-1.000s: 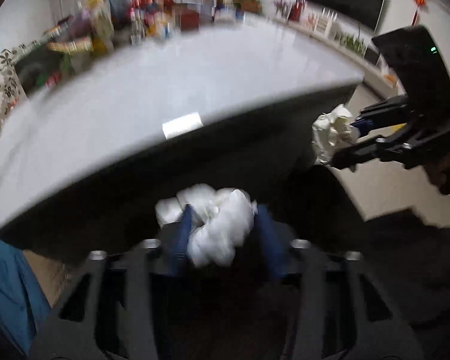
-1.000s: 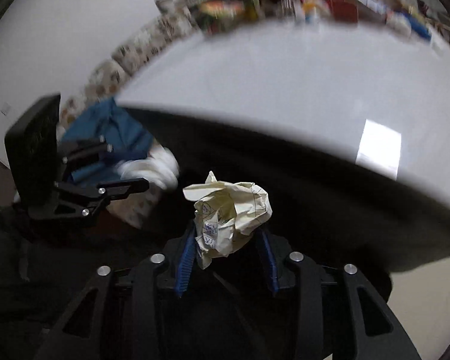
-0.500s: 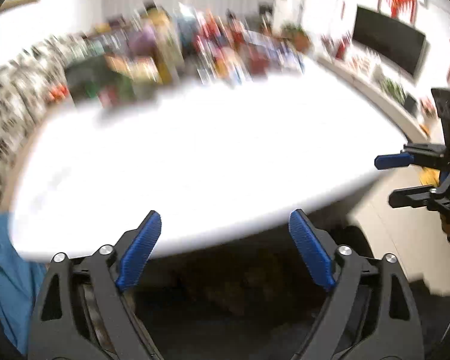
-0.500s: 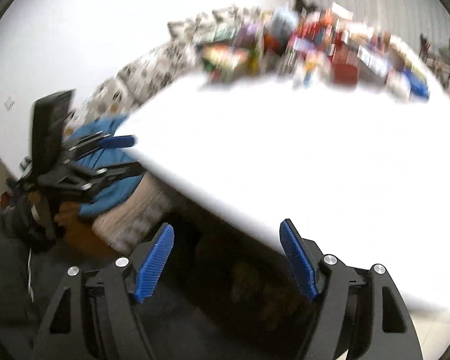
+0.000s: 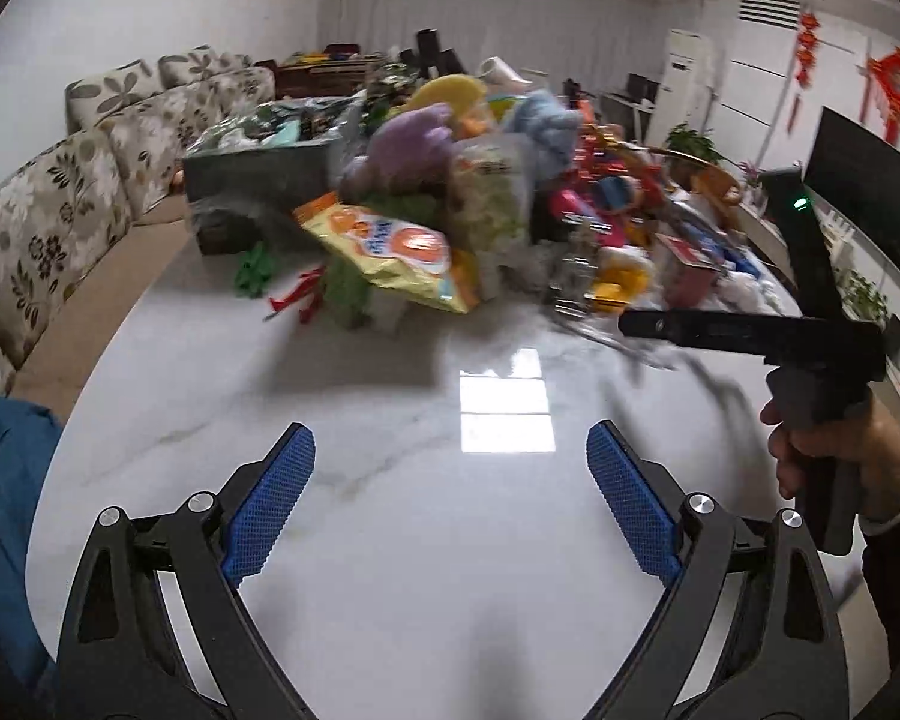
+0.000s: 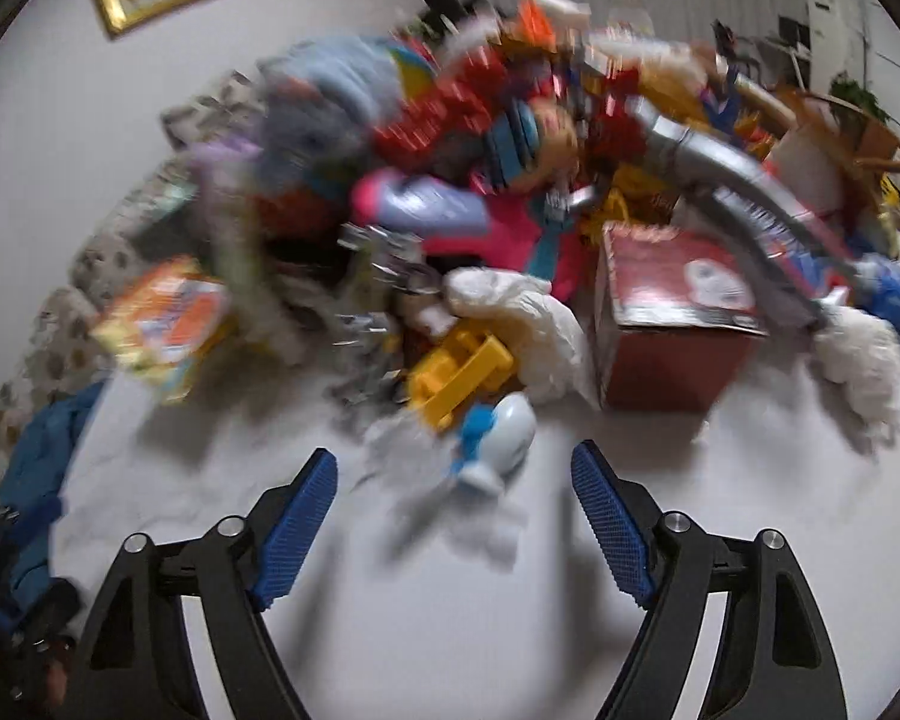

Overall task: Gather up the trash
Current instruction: 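Grasp the orange snack bag with left tool while right tool grasps the white-blue figure, then carry the snack bag and wrapped white figure from the table down to the bin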

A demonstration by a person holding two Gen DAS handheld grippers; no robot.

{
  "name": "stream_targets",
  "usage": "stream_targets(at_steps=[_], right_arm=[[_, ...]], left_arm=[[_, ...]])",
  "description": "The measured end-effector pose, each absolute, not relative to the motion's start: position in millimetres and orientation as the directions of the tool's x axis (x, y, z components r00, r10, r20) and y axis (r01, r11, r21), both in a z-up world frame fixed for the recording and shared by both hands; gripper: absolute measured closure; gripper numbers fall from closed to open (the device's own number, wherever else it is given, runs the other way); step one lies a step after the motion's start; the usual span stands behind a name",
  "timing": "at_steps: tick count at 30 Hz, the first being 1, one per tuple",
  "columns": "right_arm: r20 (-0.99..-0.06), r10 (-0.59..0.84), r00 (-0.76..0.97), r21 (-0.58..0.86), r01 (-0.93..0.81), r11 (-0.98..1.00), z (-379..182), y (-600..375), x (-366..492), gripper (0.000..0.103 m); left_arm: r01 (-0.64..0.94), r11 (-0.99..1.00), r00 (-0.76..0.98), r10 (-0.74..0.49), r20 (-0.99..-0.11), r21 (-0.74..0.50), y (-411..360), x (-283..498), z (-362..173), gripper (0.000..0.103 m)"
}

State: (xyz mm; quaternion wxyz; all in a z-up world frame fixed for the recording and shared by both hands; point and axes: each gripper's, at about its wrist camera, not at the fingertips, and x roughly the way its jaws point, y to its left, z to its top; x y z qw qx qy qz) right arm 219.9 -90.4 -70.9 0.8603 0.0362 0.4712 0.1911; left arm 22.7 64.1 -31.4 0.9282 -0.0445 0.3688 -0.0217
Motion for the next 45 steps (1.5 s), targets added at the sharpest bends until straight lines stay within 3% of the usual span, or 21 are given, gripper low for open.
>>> stream_targets(at_steps=[1, 2, 3, 12, 13, 14, 15, 16, 18, 22, 45], right_arm=[[-0.793, 0.332, 0.511, 0.192, -0.307, 0.932, -70.9, -85.9, 222.9, 0.039], [-0.801, 0.311, 0.512, 0.158, -0.320, 0.934, -70.6, -82.6, 223.0, 0.062], [-0.807, 0.311, 0.502, 0.149, -0.337, 0.930, -70.1, -80.8, 222.7, 0.078], [-0.809, 0.365, 0.460, 0.150, -0.439, 0.886, -70.1, -105.0, 174.3, 0.078], [-0.809, 0.367, 0.460, 0.144, -0.449, 0.882, -69.4, -108.8, 167.2, 0.078], [-0.808, 0.369, 0.460, 0.141, -0.456, 0.879, -68.8, -112.5, 160.5, 0.078], [-0.806, 0.371, 0.461, 0.143, -0.457, 0.878, -69.0, -116.1, 155.0, 0.078], [-0.804, 0.378, 0.460, 0.152, -0.455, 0.877, -68.8, -120.7, 149.4, 0.078], [-0.798, 0.389, 0.461, 0.160, -0.460, 0.873, -70.0, -126.6, 141.0, 0.078], [-0.768, 0.428, 0.477, 0.183, -0.477, 0.860, -62.7, -137.4, 115.6, 0.078], [-0.513, 0.635, 0.577, 0.310, -0.565, 0.764, 75.2, -176.2, -48.7, 0.078]], left_arm=[[-0.002, 0.995, 0.723, -0.071, -0.687, -0.104, 68.5, 29.3, -32.5, 0.013], [-0.010, 0.994, 0.721, -0.068, -0.690, -0.109, 72.3, 36.2, -32.5, 0.013], [-0.023, 0.993, 0.723, -0.064, -0.688, -0.116, 76.7, 45.0, -31.1, 0.013], [-0.173, 0.973, 0.730, 0.022, -0.683, -0.154, 100.4, 145.5, -28.9, 0.014], [-0.182, 0.971, 0.725, 0.026, -0.688, -0.155, 101.7, 151.3, -31.6, 0.022], [-0.180, 0.971, 0.715, 0.020, -0.699, -0.157, 102.3, 158.2, -36.0, 0.061], [-0.162, 0.973, 0.699, -0.006, -0.715, -0.166, 101.2, 162.4, -39.9, 0.079], [-0.162, 0.973, 0.702, -0.004, -0.713, -0.165, 99.9, 159.5, -39.2, 0.081], [-0.157, 0.982, 0.736, 0.043, -0.675, -0.109, 88.9, 141.9, -28.9, 0.095], [-0.144, 0.989, 0.783, 0.120, -0.610, 0.009, 63.0, 93.6, -3.2, 0.097], [0.064, 0.997, 0.857, -0.034, -0.514, 0.041, 1.1, -109.9, 74.8, 0.097]])
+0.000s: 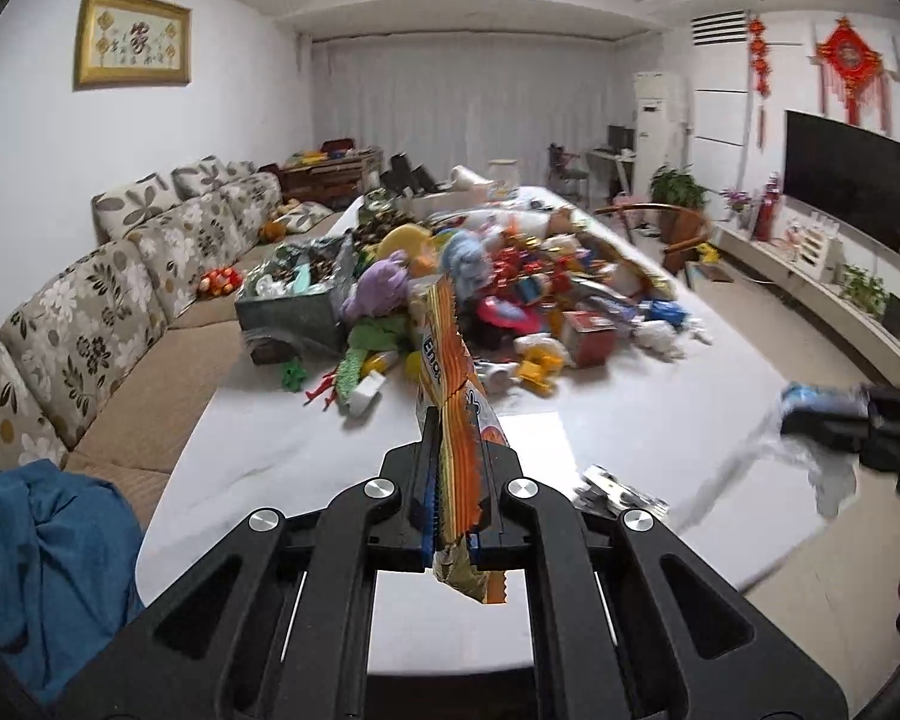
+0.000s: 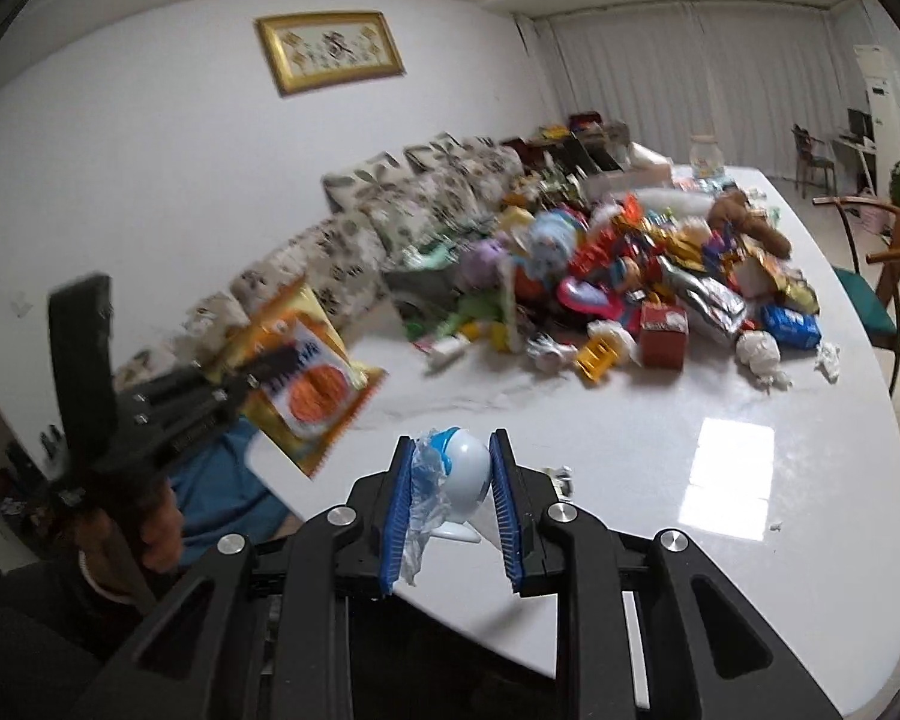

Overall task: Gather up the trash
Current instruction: 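Carry the snack bag and wrapped white figure from the table down to the bin, then open both tools to drop the snack bag and figure into the bin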

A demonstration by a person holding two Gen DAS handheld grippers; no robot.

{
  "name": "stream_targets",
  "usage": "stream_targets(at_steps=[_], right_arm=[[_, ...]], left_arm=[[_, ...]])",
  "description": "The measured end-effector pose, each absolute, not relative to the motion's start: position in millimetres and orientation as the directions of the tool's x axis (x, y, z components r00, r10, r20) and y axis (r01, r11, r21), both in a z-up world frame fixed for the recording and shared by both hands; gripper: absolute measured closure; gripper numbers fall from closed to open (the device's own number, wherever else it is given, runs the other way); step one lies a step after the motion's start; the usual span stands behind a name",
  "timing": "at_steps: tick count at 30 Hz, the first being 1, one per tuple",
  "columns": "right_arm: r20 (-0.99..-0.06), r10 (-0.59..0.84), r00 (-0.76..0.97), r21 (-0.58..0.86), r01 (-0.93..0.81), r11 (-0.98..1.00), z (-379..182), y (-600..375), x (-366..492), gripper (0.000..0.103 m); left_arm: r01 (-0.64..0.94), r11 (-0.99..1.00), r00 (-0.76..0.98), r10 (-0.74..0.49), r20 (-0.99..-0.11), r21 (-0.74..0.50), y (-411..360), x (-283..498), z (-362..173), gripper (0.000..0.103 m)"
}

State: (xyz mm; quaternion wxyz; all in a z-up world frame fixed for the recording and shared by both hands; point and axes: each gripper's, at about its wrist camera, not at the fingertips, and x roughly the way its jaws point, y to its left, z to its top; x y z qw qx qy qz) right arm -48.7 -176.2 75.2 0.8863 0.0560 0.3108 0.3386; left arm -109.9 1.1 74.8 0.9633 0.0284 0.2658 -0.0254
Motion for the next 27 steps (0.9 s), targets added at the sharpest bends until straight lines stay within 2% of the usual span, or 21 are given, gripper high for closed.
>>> stream_targets(at_steps=[3, 7, 12, 17, 23, 25, 26, 27], right_arm=[[-0.488, 0.673, 0.555, 0.326, -0.600, 0.731, 90.3, -180.3, -79.0, 0.078], [-0.468, 0.739, 0.484, 0.382, -0.644, 0.663, 99.5, -185.7, -115.1, 0.078], [-0.539, 0.726, 0.426, 0.388, -0.639, 0.664, 80.4, -185.6, -144.1, 0.078], [-0.670, 0.661, 0.338, 0.408, -0.577, 0.708, 9.2, -178.2, -143.0, 0.078], [-0.807, 0.571, 0.150, 0.441, -0.489, 0.752, -114.2, -161.6, -124.2, 0.077], [-0.844, 0.531, 0.081, 0.442, -0.458, 0.772, -159.0, -155.6, -115.8, 0.075], [-0.860, 0.506, 0.068, 0.425, -0.456, 0.782, -171.1, -153.4, -114.5, 0.065], [-0.886, 0.461, 0.040, 0.394, -0.458, 0.797, -193.6, -148.4, -111.5, 0.045]], left_arm=[[0.118, 0.991, 0.859, -0.074, -0.507, 0.055, -5.5, -142.2, 79.5, 0.097], [0.200, 0.977, 0.826, -0.127, -0.548, 0.074, -13.9, -180.5, 66.1, 0.097], [0.263, 0.963, 0.743, -0.164, -0.649, 0.058, -18.2, -196.6, 12.1, 0.097], [0.286, 0.957, 0.589, -0.211, -0.780, -0.044, -13.7, -185.9, -65.9, 0.097], [0.335, 0.941, 0.408, -0.190, -0.893, -0.047, -17.0, -171.9, -156.5, 0.097], [0.345, 0.935, 0.331, -0.204, -0.921, -0.083, -16.2, -162.6, -182.3, 0.097], [0.353, 0.931, 0.293, -0.201, -0.935, -0.090, -17.4, -156.7, -197.2, 0.094], [0.349, 0.934, 0.282, -0.180, -0.942, -0.073, -18.5, -153.1, -205.6, 0.085]])
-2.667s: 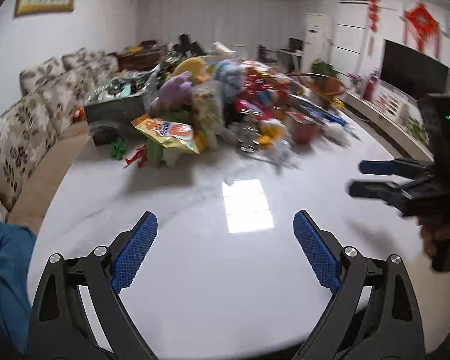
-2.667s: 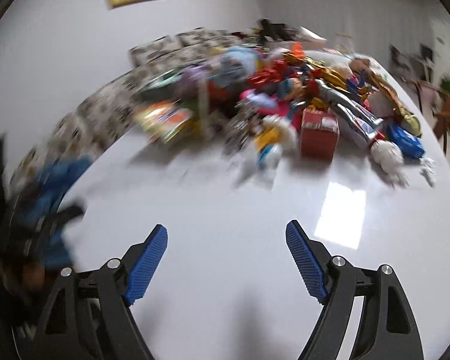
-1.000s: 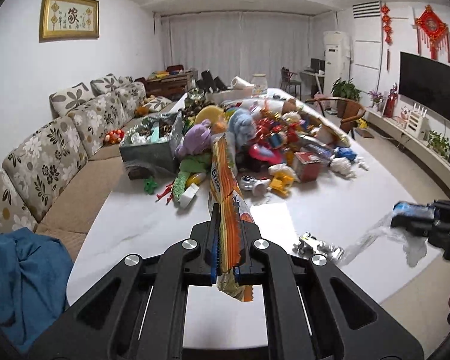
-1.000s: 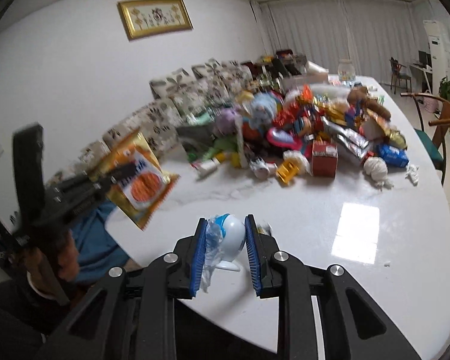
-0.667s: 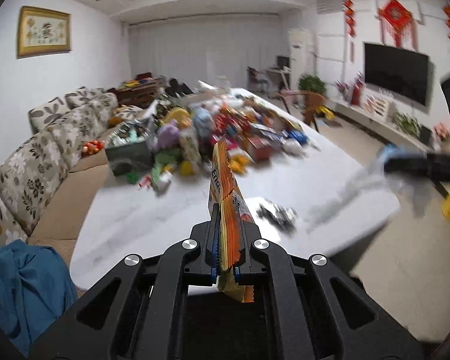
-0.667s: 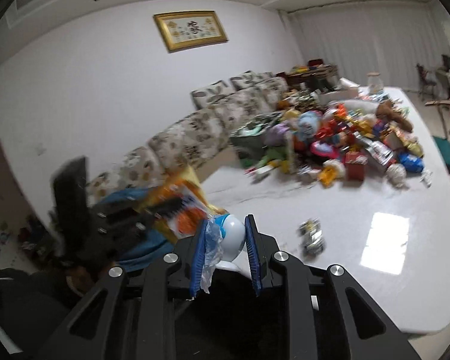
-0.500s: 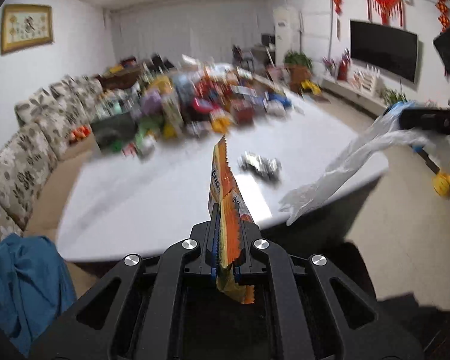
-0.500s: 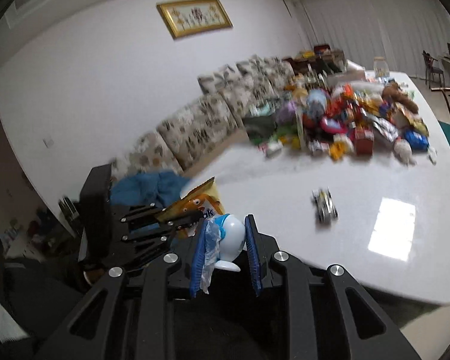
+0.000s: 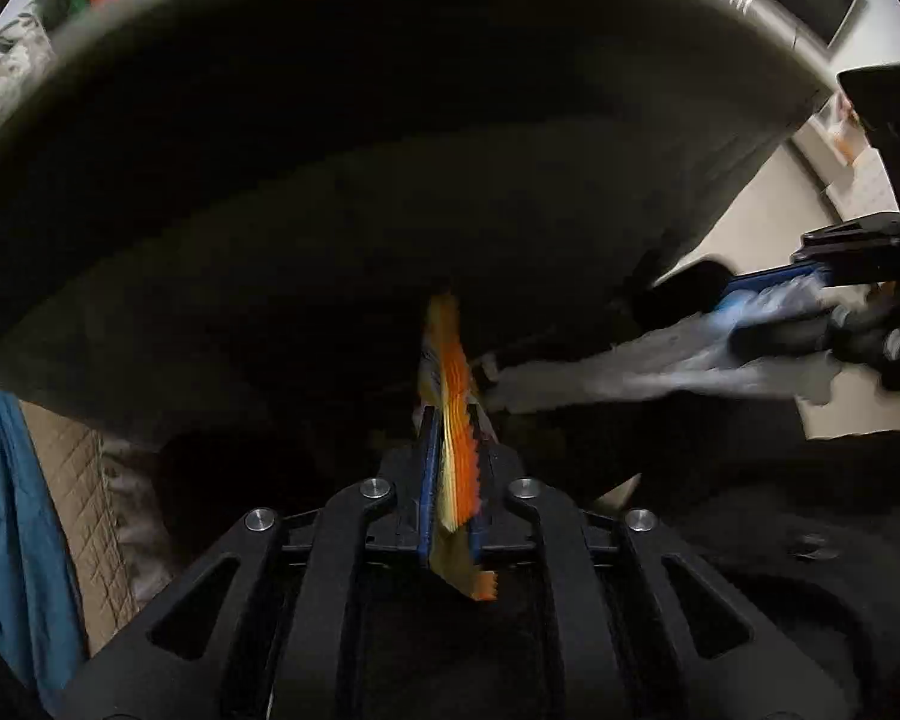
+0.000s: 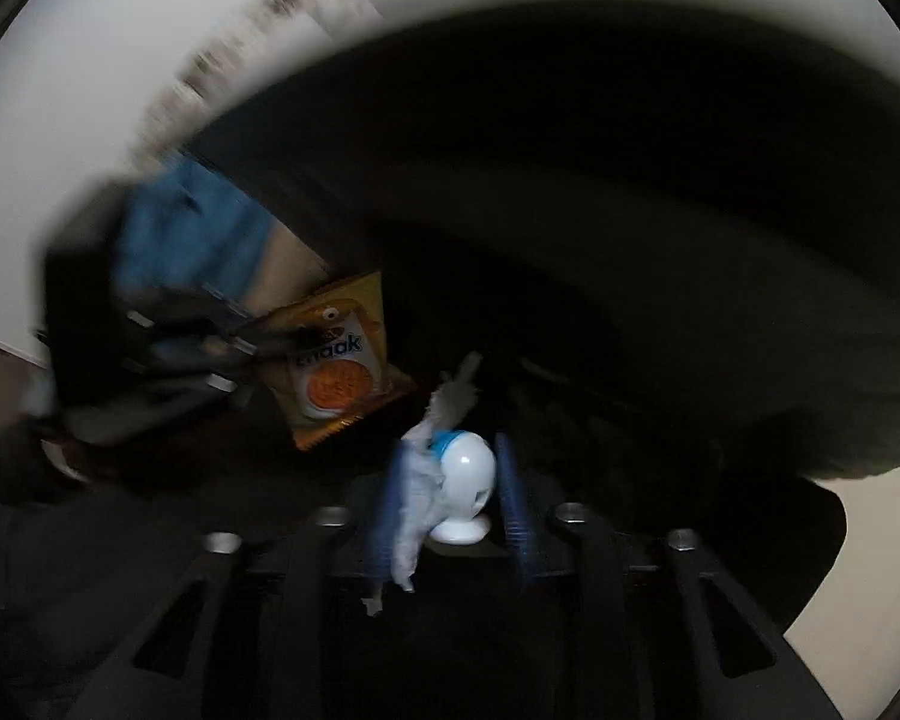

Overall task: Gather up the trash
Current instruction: 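Open both tools to drop the snack bag and figure into the bin, then raise both open tools back up to the toy pile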

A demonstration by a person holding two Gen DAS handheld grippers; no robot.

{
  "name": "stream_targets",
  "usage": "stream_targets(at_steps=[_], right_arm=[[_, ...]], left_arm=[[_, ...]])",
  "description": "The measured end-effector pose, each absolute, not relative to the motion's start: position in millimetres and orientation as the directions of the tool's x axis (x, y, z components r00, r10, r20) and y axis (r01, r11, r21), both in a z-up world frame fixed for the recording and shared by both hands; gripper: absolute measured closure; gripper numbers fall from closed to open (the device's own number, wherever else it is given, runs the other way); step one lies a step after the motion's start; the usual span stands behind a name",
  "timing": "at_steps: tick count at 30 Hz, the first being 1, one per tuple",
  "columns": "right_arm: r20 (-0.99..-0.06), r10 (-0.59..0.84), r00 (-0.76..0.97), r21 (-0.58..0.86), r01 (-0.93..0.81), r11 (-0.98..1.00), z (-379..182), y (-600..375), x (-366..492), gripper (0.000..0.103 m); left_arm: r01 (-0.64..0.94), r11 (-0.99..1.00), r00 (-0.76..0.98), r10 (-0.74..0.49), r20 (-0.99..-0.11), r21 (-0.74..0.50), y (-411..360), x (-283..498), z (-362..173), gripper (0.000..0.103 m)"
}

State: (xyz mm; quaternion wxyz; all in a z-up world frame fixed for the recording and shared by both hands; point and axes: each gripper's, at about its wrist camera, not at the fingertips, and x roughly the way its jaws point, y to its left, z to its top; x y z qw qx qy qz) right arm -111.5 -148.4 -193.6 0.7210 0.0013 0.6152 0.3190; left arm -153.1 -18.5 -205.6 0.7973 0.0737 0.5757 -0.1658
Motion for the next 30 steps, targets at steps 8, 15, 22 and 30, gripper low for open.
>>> stream_targets(at_steps=[8, 15, 22, 30], right_arm=[[-0.922, 0.376, 0.094, 0.269, -0.542, 0.796, -207.1, -148.4, -125.8, 0.034], [-0.903, 0.401, 0.156, 0.261, -0.542, 0.799, -178.5, -164.3, -127.2, 0.029], [-0.777, 0.606, 0.169, 0.432, -0.557, 0.710, -96.1, -188.6, -124.2, 0.028], [-0.587, 0.621, 0.519, 0.295, -0.578, 0.761, 70.3, -199.5, -46.0, 0.005]], left_arm=[[0.416, 0.908, 0.318, -0.091, -0.944, 0.053, -32.3, -154.9, -223.5, 0.029], [0.391, 0.919, 0.347, -0.097, -0.933, 0.050, -25.5, -154.4, -215.7, 0.025], [0.398, 0.917, 0.446, -0.211, -0.870, -0.019, -2.4, -163.1, -124.9, 0.025], [0.281, 0.960, 0.754, -0.218, -0.620, 0.004, 24.5, -99.3, 34.8, 0.013]])
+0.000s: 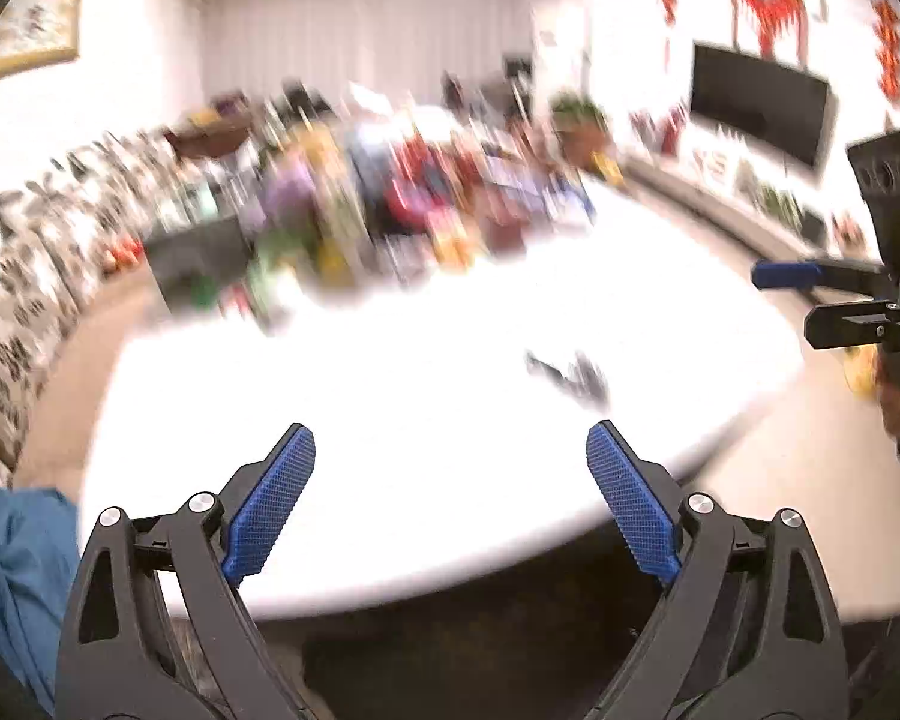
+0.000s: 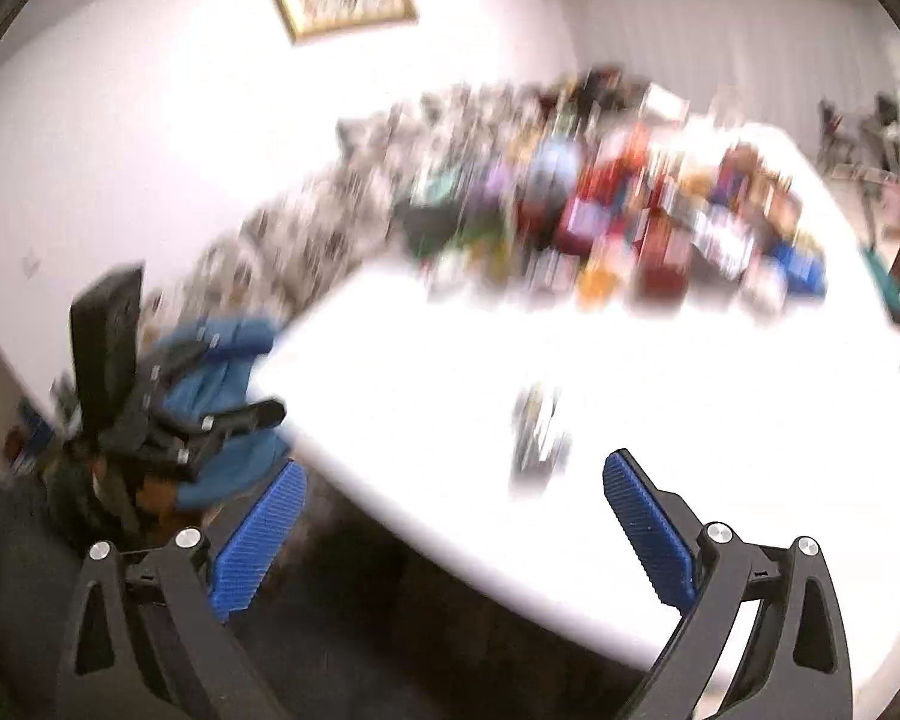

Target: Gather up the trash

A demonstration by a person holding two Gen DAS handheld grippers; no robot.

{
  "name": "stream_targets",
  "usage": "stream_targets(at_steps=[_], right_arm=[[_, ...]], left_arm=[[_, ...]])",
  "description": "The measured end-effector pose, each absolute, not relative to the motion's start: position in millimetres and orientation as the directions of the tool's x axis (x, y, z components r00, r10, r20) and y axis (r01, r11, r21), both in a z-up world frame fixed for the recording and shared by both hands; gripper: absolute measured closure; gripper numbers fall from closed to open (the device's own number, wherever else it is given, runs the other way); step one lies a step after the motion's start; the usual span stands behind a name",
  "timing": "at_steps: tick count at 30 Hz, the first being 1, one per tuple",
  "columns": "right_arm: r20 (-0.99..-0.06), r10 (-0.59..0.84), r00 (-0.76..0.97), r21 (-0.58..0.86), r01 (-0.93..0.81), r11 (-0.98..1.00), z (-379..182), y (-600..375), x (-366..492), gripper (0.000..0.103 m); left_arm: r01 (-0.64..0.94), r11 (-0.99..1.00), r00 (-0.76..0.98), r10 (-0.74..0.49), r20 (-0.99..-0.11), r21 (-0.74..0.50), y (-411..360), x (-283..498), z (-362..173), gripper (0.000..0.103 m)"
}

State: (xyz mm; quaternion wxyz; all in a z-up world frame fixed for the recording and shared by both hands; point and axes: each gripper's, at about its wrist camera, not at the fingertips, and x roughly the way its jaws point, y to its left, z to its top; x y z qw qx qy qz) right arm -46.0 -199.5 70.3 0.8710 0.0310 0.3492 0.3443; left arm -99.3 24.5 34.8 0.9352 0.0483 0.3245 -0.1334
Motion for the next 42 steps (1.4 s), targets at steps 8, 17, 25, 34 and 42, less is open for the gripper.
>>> stream_targets(at_steps=[8, 17, 25, 34, 42], right_arm=[[-0.416, 0.303, 0.857, 0.098, -0.289, 0.952, 115.8, -196.6, 73.0, 0.005], [-0.421, 0.208, 0.883, 0.133, -0.167, 0.977, 55.7, -159.9, 173.5, 0.005], [-0.454, 0.149, 0.878, 0.076, -0.129, 0.989, 35.1, -147.5, 198.9, 0.005], [-0.410, 0.052, 0.910, -0.023, -0.067, 0.997, 27.4, -148.8, 193.3, 0.005], [-0.442, 0.061, 0.895, -0.021, -0.078, 0.997, 20.4, -147.4, 198.8, 0.005]], left_arm=[[0.080, 0.997, 0.871, -0.069, -0.487, 0.001, 21.9, 28.1, 80.7, 0.013], [-0.045, 0.999, 0.877, 0.050, -0.478, 0.022, 0.3, 109.7, 50.9, 0.013], [-0.065, 0.998, 0.881, 0.067, -0.468, 0.019, -6.9, 137.7, 33.1, 0.013], [-0.125, 0.992, 0.891, 0.122, -0.438, 0.024, 5.5, 132.5, 30.1, 0.011], [-0.145, 0.989, 0.863, 0.125, -0.489, -0.003, 19.6, 146.3, 20.4, 0.011]])
